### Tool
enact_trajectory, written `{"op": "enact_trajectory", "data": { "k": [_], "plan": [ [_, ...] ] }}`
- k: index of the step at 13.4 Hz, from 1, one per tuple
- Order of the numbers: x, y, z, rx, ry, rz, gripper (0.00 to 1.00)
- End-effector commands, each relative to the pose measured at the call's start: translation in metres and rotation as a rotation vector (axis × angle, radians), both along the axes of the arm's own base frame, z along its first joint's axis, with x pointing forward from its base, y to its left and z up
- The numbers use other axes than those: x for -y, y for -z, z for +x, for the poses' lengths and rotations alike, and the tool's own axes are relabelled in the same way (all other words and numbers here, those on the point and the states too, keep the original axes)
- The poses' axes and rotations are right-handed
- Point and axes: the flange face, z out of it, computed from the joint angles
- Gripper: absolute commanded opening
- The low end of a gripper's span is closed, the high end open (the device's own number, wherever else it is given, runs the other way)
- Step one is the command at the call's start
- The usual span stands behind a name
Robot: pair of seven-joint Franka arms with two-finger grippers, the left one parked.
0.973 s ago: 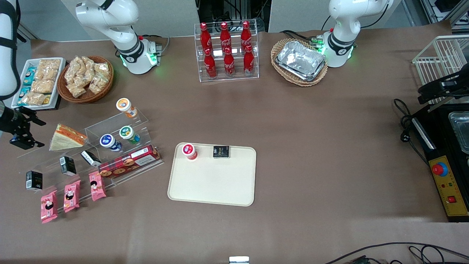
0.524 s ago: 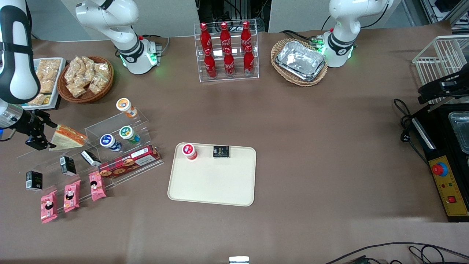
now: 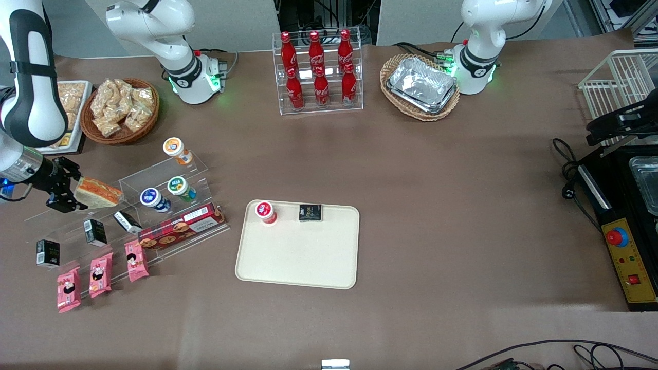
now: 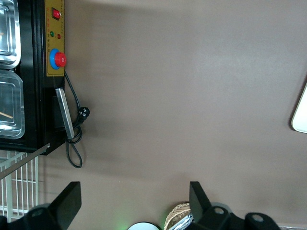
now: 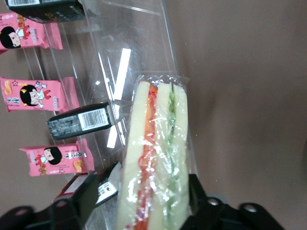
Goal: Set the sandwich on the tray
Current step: 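Close the right gripper on the sandwich and lift it from the rack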
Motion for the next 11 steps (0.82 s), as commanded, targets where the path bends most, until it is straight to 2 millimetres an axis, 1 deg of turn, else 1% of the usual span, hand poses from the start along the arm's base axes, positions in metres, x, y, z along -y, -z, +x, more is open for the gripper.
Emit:
{"op": "enact_trajectory", "data": {
  "k": [1,2,4,5,7,8,10,11],
  "plan": [
    [-0.001,0.001,-0.006,0.011,-0.108,0.009,0.2],
    [-0.001,0.003,-0.007,0.002,-0.127,0.012,0.15],
    [0.001,0.002,-0.007,-0.002,-0.133,0.012,0.14],
    [0.002,-0.004,-0.005,0.001,-0.138,0.013,0.14],
    [0.006,-0.034,0.008,0.021,-0.151,0.004,0.15],
    [0.007,-0.053,0.016,0.02,-0.157,0.007,0.15],
    [0.004,-0.094,0.031,0.025,-0.175,0.009,0.15],
    [-0.005,-0.113,0.04,0.035,-0.193,0.007,0.16]
  ]
}}
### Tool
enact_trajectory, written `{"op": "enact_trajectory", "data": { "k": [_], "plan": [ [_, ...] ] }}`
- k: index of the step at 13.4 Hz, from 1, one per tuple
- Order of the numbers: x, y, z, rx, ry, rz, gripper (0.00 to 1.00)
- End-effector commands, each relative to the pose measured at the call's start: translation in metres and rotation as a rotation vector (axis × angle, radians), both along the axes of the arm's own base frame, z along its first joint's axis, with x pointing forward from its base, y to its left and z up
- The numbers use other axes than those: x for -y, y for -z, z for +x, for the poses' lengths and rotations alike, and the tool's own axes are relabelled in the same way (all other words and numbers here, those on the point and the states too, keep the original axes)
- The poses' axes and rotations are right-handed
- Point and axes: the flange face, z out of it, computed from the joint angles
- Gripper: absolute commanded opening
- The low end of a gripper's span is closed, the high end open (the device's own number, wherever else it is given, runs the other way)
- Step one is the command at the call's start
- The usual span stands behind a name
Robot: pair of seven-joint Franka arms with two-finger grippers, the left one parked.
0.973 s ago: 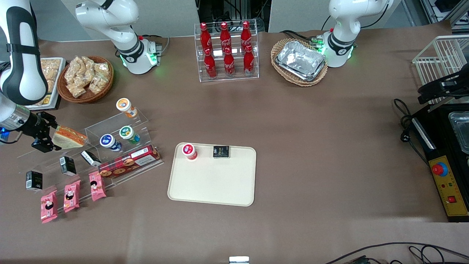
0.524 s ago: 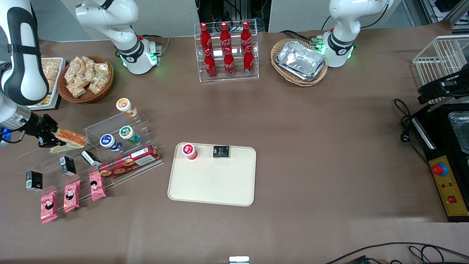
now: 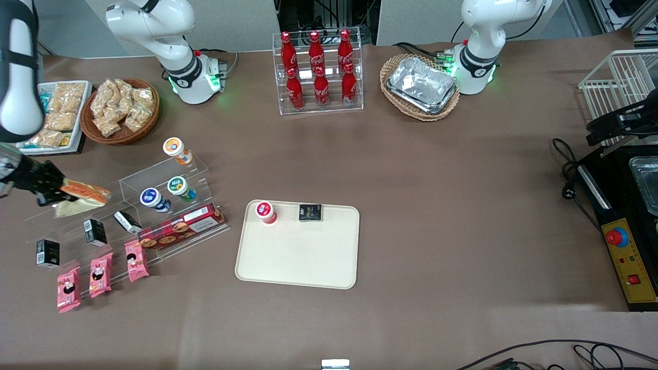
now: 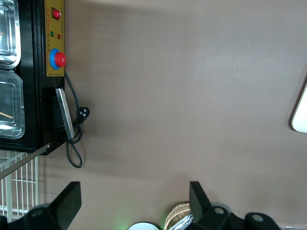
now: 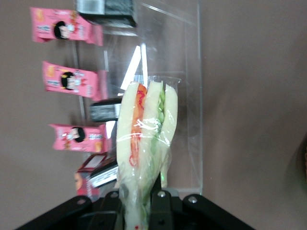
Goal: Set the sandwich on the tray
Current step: 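Close the right gripper on the sandwich and lift it from the rack, then carry the sandwich with the right gripper over the cream tray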
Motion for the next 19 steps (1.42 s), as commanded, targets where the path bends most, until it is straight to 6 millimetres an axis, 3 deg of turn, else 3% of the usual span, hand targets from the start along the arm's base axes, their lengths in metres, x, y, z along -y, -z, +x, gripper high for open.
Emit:
{"op": "enact_trajectory", "data": {
  "k": [1,4,9,11,16,19],
  "plan": [
    [-0.021,-0.07,0.028,0.031,-0.058,0.001,0.16],
    [-0.068,-0.097,0.049,0.06,-0.027,0.004,0.16],
    [-0.197,-0.089,0.09,0.026,0.125,-0.001,0.16],
    [-0.246,-0.075,0.104,0.006,0.187,-0.009,0.16],
    [-0.377,-0.006,0.132,-0.014,0.298,-0.087,0.17],
    [-0.435,0.031,0.139,0.041,0.344,-0.085,0.17]
  ]
}}
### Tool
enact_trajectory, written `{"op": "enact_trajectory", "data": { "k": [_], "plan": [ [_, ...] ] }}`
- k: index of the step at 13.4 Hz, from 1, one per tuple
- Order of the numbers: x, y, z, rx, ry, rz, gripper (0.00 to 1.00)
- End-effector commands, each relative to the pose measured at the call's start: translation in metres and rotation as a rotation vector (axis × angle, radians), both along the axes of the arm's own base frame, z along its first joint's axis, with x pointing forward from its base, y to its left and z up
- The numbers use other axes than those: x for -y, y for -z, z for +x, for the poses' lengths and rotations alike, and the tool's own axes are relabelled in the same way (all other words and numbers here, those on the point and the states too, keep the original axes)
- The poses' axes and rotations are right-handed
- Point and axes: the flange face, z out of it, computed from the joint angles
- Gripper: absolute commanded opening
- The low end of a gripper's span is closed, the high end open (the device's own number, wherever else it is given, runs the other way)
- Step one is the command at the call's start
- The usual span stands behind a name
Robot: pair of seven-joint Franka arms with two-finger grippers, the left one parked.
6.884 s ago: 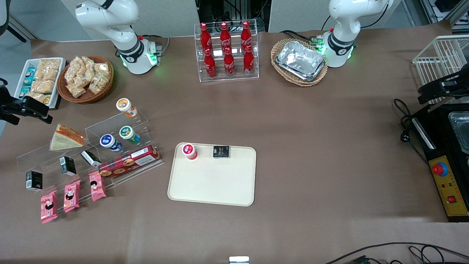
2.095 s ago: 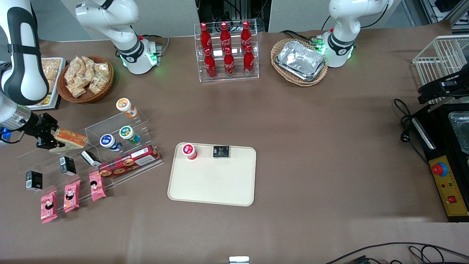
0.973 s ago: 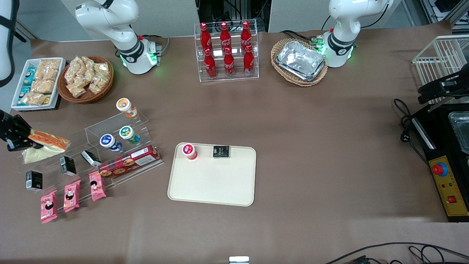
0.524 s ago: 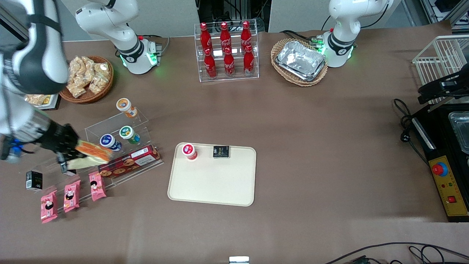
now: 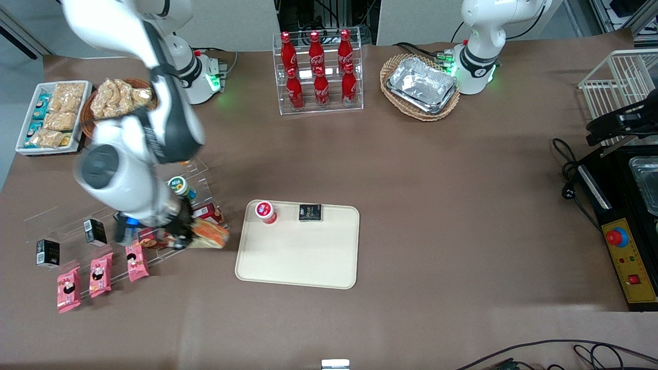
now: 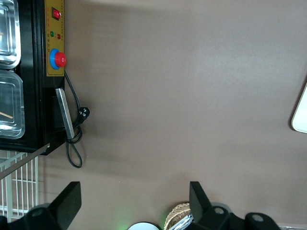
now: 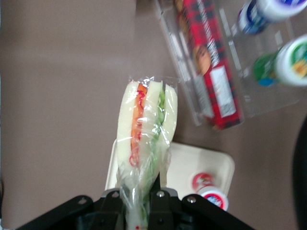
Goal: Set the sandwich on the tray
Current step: 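Carry the sandwich with the right gripper over the cream tray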
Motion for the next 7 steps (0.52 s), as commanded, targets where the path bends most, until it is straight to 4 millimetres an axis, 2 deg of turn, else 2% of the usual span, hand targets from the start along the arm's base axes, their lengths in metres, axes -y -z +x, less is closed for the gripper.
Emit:
{"op": "enact_trajectory", "data": {
  "k": [1,2,5,7],
  "plan": [
    [-0.058,0.039,0.016,0.057,0.066,0.022,0.17],
    [-0.074,0.053,0.016,0.069,0.085,0.049,0.17],
    [-0.138,0.097,0.01,0.154,0.147,0.139,0.17],
    [-0.169,0.122,0.007,0.164,0.159,0.166,0.17]
  ]
}}
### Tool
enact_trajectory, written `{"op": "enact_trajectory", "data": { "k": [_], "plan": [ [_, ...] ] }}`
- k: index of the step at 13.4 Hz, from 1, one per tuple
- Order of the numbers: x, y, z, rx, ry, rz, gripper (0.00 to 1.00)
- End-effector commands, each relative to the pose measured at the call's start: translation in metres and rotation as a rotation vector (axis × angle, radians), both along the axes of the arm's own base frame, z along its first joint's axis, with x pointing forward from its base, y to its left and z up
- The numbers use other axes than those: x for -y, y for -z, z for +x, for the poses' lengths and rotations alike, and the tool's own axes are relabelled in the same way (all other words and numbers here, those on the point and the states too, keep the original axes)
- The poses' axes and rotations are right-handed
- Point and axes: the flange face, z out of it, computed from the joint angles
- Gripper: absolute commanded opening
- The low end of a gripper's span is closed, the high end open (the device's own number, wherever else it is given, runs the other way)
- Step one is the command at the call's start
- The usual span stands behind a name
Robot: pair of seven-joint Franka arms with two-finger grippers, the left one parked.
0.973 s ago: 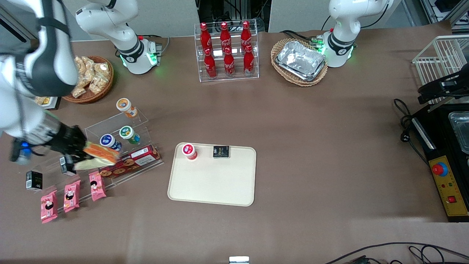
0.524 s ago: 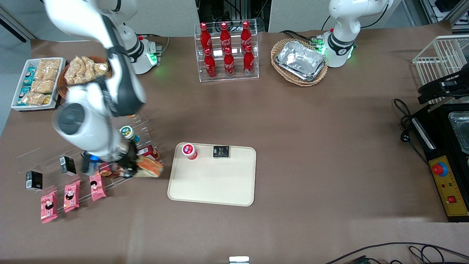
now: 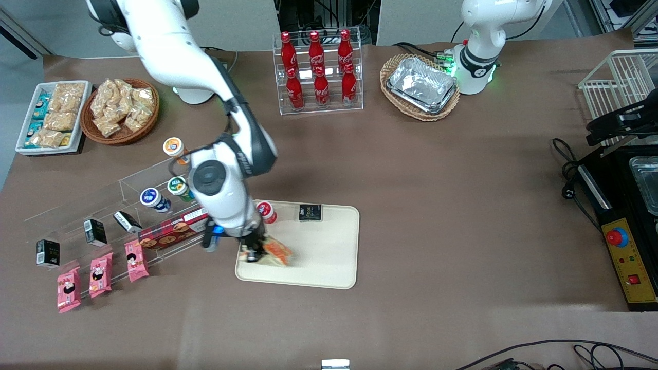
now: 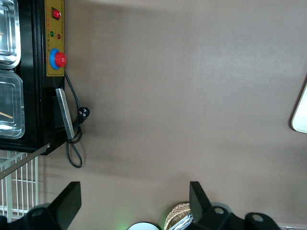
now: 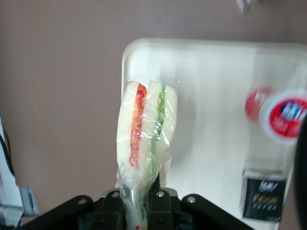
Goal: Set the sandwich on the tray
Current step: 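Carry the sandwich with the right gripper over the cream tray, then lower the sandwich onto the tray and open the right gripper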
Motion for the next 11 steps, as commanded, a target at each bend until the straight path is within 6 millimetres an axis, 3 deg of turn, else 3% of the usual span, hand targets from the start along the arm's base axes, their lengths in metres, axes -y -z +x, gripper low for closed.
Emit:
{"op": "enact_trajectory", "data": {
  "k": [1,6,7,9,10,11],
  "plan": [
    [-0.05,0.042,0.0,0.007,0.022,0.05,0.17],
    [-0.07,0.077,-0.016,-0.029,-0.015,0.02,0.17],
    [-0.072,0.081,-0.018,-0.033,-0.02,0.015,0.28],
    [-0.07,0.085,-0.018,-0.038,-0.016,0.011,0.36],
    [-0.07,0.083,-0.017,-0.035,-0.015,0.013,0.52],
    [-0.069,0.082,-0.016,-0.034,-0.013,0.011,0.53]
  ]
}}
